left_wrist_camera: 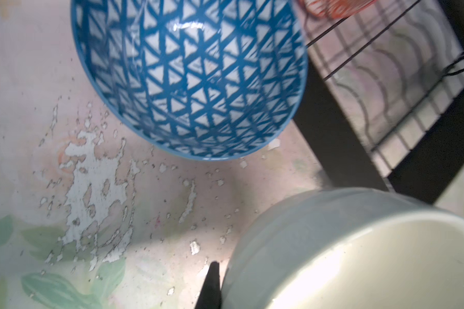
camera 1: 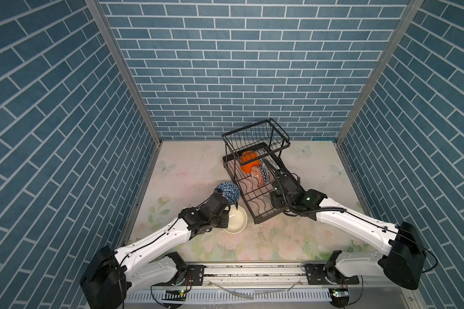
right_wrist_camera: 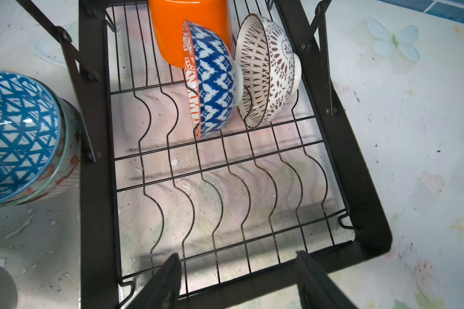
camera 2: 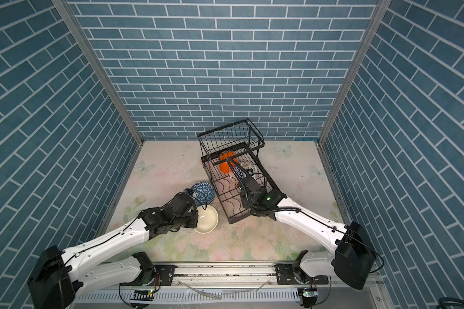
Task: Load the bowls into the dish rack
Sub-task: 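Lift the plain white bowl with the left gripper while the right gripper reaches toward it, then grasp the rim of the plain white bowl with the right gripper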
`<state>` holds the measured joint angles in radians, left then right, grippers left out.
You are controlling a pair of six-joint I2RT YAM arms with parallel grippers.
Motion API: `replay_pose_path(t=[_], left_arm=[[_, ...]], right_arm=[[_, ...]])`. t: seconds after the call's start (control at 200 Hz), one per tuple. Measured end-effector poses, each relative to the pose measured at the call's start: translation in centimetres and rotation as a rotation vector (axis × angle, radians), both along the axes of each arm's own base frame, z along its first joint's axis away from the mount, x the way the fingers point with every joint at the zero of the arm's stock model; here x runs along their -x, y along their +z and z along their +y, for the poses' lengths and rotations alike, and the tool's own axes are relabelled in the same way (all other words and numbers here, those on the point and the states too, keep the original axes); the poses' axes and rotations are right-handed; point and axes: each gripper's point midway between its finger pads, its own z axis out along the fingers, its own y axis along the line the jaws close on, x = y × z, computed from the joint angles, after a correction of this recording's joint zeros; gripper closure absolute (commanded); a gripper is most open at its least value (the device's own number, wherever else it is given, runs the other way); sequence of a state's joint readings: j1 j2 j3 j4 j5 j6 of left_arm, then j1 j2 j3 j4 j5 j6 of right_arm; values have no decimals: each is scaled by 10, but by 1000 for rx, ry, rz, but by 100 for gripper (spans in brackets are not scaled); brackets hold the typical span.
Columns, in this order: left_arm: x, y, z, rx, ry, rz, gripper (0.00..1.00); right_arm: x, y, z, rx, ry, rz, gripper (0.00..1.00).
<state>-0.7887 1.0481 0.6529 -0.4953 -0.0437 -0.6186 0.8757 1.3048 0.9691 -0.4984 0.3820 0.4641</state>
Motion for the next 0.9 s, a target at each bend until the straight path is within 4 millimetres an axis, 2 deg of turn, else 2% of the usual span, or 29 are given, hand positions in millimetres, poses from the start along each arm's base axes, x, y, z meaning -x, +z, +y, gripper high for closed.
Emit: replay_pose_path(t=[0.245,0.375,0.485,0.645,0.9], left_arm=[[-8,30,-5,85,7,-105,100],[-16,26,-4,57,41,-106,100],[-26,23,-10,15,54,-80,100],[-43,31,-28,9,53,-72,100],[-58,35,-44,3,45,-66,100]], right_arm=[[3,0,8,-34,28,21,32],[6,7,17,-92,60,23,32],[10,29,26,-182,97,-4,33],[20,54,40,-305,166,-18,34],[35,50,60,-357,230,53,34]])
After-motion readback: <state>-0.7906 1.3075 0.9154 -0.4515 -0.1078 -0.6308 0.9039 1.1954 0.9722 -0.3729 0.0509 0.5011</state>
